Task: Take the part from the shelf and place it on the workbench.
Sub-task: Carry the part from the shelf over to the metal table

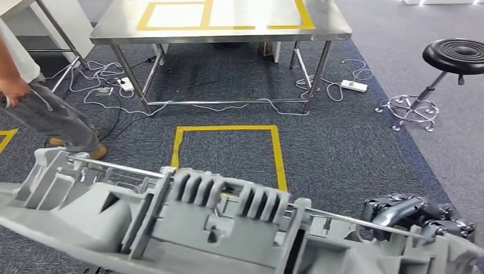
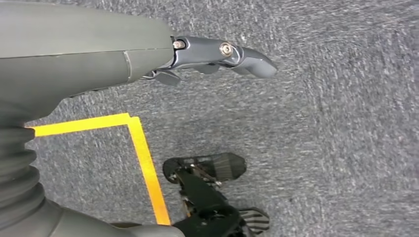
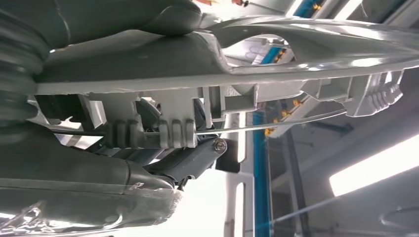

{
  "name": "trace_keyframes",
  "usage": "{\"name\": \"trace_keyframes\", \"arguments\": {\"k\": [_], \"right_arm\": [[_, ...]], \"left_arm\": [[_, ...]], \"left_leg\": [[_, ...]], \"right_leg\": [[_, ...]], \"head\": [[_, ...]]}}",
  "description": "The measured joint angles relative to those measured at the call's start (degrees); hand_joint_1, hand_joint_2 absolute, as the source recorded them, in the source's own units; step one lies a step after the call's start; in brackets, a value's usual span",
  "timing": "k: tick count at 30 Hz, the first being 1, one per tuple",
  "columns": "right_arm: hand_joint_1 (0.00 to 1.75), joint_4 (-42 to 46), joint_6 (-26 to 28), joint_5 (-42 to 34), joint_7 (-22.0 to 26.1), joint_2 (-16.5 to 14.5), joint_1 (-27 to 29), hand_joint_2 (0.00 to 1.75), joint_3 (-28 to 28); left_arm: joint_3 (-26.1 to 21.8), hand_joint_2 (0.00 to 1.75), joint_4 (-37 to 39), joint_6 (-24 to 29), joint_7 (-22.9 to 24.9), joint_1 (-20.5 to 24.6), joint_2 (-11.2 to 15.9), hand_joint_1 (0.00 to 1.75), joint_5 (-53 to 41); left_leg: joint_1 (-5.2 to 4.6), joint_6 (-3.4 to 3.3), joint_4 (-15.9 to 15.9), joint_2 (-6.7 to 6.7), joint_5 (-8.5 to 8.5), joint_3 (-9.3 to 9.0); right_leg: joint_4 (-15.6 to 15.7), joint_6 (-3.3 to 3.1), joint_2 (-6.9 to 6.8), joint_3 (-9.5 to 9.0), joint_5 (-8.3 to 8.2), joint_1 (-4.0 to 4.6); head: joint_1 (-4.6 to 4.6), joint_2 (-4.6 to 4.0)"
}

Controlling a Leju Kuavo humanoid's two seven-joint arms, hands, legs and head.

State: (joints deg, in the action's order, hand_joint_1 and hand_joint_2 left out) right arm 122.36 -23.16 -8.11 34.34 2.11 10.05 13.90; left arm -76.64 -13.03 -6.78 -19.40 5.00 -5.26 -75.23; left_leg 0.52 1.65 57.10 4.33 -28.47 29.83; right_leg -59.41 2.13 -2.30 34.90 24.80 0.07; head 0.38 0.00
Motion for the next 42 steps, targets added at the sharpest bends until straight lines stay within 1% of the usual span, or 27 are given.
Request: {"name": "trace_keyframes", "arguments": {"k": [2,4,7,8,9,10,12,13,15,17,19,22,23,24,25,27,29,30,32,33,35,36,37,39,40,41,42], "right_arm": [[1.75,0.0,0.0,0.2,0.0,0.0,0.0,1.75,0.0],[1.75,0.0,0.1,0.3,0.0,0.0,0.0,1.75,-0.1],[1.75,0.0,0.2,0.5,0.1,0.0,0.0,1.75,-0.1],[1.75,0.0,0.3,0.5,0.1,0.0,0.0,1.75,-0.1],[1.75,-0.1,0.4,0.5,0.1,0.0,0.1,1.75,-0.1],[1.75,-0.1,0.4,0.6,0.1,0.0,0.1,1.75,-0.1],[1.75,-0.1,0.6,0.6,0.1,0.0,0.1,1.75,-0.1],[1.75,-0.1,0.7,0.6,0.1,0.0,0.1,1.75,-0.1],[1.75,-0.1,0.8,0.7,0.1,0.0,0.1,1.75,-0.1],[1.75,-0.1,0.9,0.7,0.1,0.0,0.2,1.75,-0.1],[1.75,-0.1,1.1,0.8,0.0,0.0,0.1,1.75,-0.1],[1.75,-0.2,1.2,0.8,0.0,0.0,0.0,1.75,0.0],[1.75,-0.2,1.3,0.8,0.0,0.0,0.1,1.75,0.0],[1.75,-0.3,1.3,0.8,0.0,0.0,0.1,1.75,0.1],[1.75,-0.3,1.3,0.8,0.0,0.0,0.1,1.75,0.1],[1.75,-0.3,1.4,0.7,-0.2,0.0,0.1,1.75,0.1],[1.75,-0.4,1.5,0.6,-0.5,0.0,0.1,1.75,0.2],[1.75,-0.5,1.7,0.7,-0.6,0.0,0.1,1.75,0.2],[1.75,-0.5,2.2,1.6,-0.8,0.0,0.2,1.75,0.2],[1.75,-0.5,2.7,2.4,-0.8,0.1,0.2,1.75,0.2],[1.75,-0.5,3.5,4.0,-0.8,0.2,0.2,1.75,0.3],[1.75,-0.6,3.8,4.5,-0.8,0.3,0.2,1.75,0.3],[1.75,-0.7,4.0,4.8,-0.7,0.4,0.2,1.75,0.3],[1.75,-0.9,4.3,5.1,-0.7,0.6,0.2,1.75,0.3],[1.75,-1.1,4.3,5.2,-0.8,0.7,0.2,1.75,0.3],[1.75,-1.2,4.4,5.3,-0.9,0.8,0.2,1.75,0.3],[1.75,-1.4,4.4,5.3,-1.0,1.0,0.2,1.75,0.3]], "left_arm": [[0.0,1.75,0.0,-0.3,0.0,0.1,0.0,0.00,0.0],[0.0,1.75,0.0,-0.5,0.0,0.2,-0.1,0.00,0.0],[0.1,1.75,0.0,-0.7,0.0,-0.2,-0.1,0.00,0.1],[0.1,1.75,0.0,-0.7,0.0,-0.4,-0.1,0.00,0.1],[0.1,1.75,0.0,-0.7,0.0,-0.5,0.0,0.00,0.1],[0.1,1.75,0.0,-0.7,0.0,-0.5,0.0,0.00,0.1],[0.1,1.75,0.0,-0.7,0.0,-0.5,0.0,0.00,0.2],[0.1,1.75,0.0,-0.7,-0.1,-0.4,0.0,0.00,0.2],[0.1,1.75,0.0,-0.7,-0.1,-0.4,0.0,0.00,0.2],[0.1,1.75,0.0,-0.8,-0.2,-0.4,0.0,0.00,0.3],[0.1,1.75,0.0,-0.8,-0.3,-0.4,0.0,0.00,0.3],[0.1,1.75,0.0,-0.8,-0.5,-0.5,0.2,0.00,0.3],[0.1,1.75,0.0,-0.8,-0.5,-0.6,0.2,0.00,0.3],[0.1,1.75,0.0,-0.8,-0.6,-0.6,0.2,0.00,0.3],[0.1,1.75,0.0,-0.9,-0.7,-0.7,0.2,0.00,0.3],[0.1,1.75,0.0,-0.9,-0.8,-0.7,0.1,0.00,0.3],[0.1,1.75,0.0,-0.9,-0.8,-0.7,0.1,0.00,0.3],[0.1,1.75,0.0,-0.8,-0.8,-0.7,0.2,0.00,0.4],[0.1,1.75,0.0,-0.8,-0.9,-0.6,0.2,0.00,0.5],[0.1,1.75,0.0,-0.8,-0.9,-0.6,0.2,0.00,0.5],[0.1,1.75,0.0,-0.8,-0.9,-0.4,0.1,0.00,0.6],[0.1,1.75,0.1,-0.8,-0.9,-0.5,0.0,0.00,0.7],[0.1,1.75,0.1,-0.8,-0.8,-0.6,0.0,0.00,0.7],[0.1,1.75,0.1,-0.7,-0.8,-0.9,0.1,0.00,0.7],[0.1,1.75,0.1,-0.7,-0.8,-1.0,0.1,0.00,0.7],[0.1,1.75,0.1,-0.7,-0.8,-1.0,0.1,0.00,0.7],[0.1,1.75,0.1,-0.7,-0.8,-1.1,0.1,0.00,0.7]], "left_leg": [[0.11,0.66,-0.2,0.04,-0.18,-0.28],[0.21,1.11,2.5,-1.49,-2.15,0.93],[0.21,1.22,13.8,-3.62,-6.86,7.02],[0.19,1.20,16.1,-3.76,-6.97,8.60],[0.19,1.16,16.2,-3.80,-5.82,9.12],[0.21,1.10,14.1,-3.81,-3.69,8.51],[0.23,0.94,6.5,-3.91,0.82,5.36],[0.23,0.73,3.4,-4.00,1.91,3.98],[0.15,0.06,0.5,-4.15,1.90,2.86],[0.20,-0.85,0.2,-4.20,1.47,2.40],[0.32,-1.61,0.1,-4.24,1.06,1.37],[0.27,-2.02,0.1,-4.22,-0.09,-0.07],[0.25,-2.01,0.1,-4.21,-0.56,-0.60],[0.25,-1.97,0.1,-4.22,-1.07,-1.24],[0.28,-1.88,0.1,-4.23,-1.65,-2.03],[0.31,-1.49,0.0,-4.25,-3.04,-3.73],[0.19,-0.85,-0.4,-4.26,-4.19,-4.82],[0.10,-0.42,-0.7,-4.22,-4.33,-5.20],[0.06,0.37,-0.6,-4.17,-3.71,-5.50],[0.05,0.63,1.1,-4.18,-2.90,-4.84],[0.01,0.85,7.6,-4.22,-2.48,-0.81],[-0.05,0.88,11.4,-4.22,-3.60,1.97],[-0.11,0.89,14.2,-4.23,-5.68,4.56],[-0.20,0.77,16.0,-4.23,-9.21,7.85],[-0.21,0.65,14.8,-4.22,-8.96,8.40],[-0.22,0.50,12.3,-4.16,-6.81,8.29],[-0.23,0.33,9.0,-3.84,-3.15,7.89]], "right_leg": [[0.3,-0.71,0.61,0.02,-0.03,-0.01],[0.8,-1.37,1.13,-0.21,-0.08,-0.25],[0.9,-1.94,2.01,-0.35,0.16,-0.28],[0.9,-2.00,2.39,-0.44,0.28,-0.26],[0.9,-1.99,2.77,-0.62,0.40,-0.25],[0.9,-1.88,3.12,-0.90,0.55,-0.28],[0.8,-1.42,3.66,-1.46,1.00,-0.22],[0.7,-1.11,3.88,-1.59,1.24,-0.13],[0.6,-0.44,4.12,-1.70,1.45,0.05],[0.3,0.16,4.05,-1.87,1.57,-0.08],[-2.5,0.71,3.61,-0.82,2.70,-0.16],[-13.6,1.22,2.94,5.83,6.73,-0.23],[-16.3,1.24,2.87,7.92,7.33,-0.24],[-16.8,1.19,2.84,8.98,6.91,-0.24],[-15.0,1.08,2.83,8.87,5.51,-0.24],[-7.3,0.83,2.54,6.64,0.27,-0.21],[-1.8,0.21,2.16,4.94,-2.94,-0.07],[-0.8,-0.22,2.08,4.71,-3.49,0.00],[-0.3,-1.08,2.25,3.94,-3.08,0.00],[0.0,-1.44,2.23,3.36,-2.97,-0.07],[0.7,-1.99,2.06,2.05,-2.39,-0.14],[0.8,-2.17,1.98,1.49,-1.95,-0.10],[0.9,-2.28,1.93,0.93,-1.42,-0.05],[0.9,-2.34,1.81,-0.51,-0.18,0.02],[0.9,-2.31,1.69,-1.50,0.51,0.04],[0.9,-2.25,1.50,-2.57,1.23,0.06],[0.9,-2.13,1.27,-3.45,1.95,0.09]], "head": [[-0.02,0.00],[-0.16,0.00],[-0.36,0.00],[-0.36,0.00],[-0.39,0.00],[-0.39,0.00],[-0.46,0.00],[-0.51,0.01],[-0.60,0.01],[-0.48,0.01],[-0.20,0.02],[0.14,0.02],[0.15,0.02],[0.17,0.01],[0.18,0.02],[0.29,0.01],[0.43,0.00],[0.48,0.00],[0.37,0.01],[0.31,0.01],[0.14,0.01],[0.09,0.01],[0.05,0.01],[0.01,0.01],[-0.04,0.01],[-0.07,0.01],[-0.09,0.01]]}}
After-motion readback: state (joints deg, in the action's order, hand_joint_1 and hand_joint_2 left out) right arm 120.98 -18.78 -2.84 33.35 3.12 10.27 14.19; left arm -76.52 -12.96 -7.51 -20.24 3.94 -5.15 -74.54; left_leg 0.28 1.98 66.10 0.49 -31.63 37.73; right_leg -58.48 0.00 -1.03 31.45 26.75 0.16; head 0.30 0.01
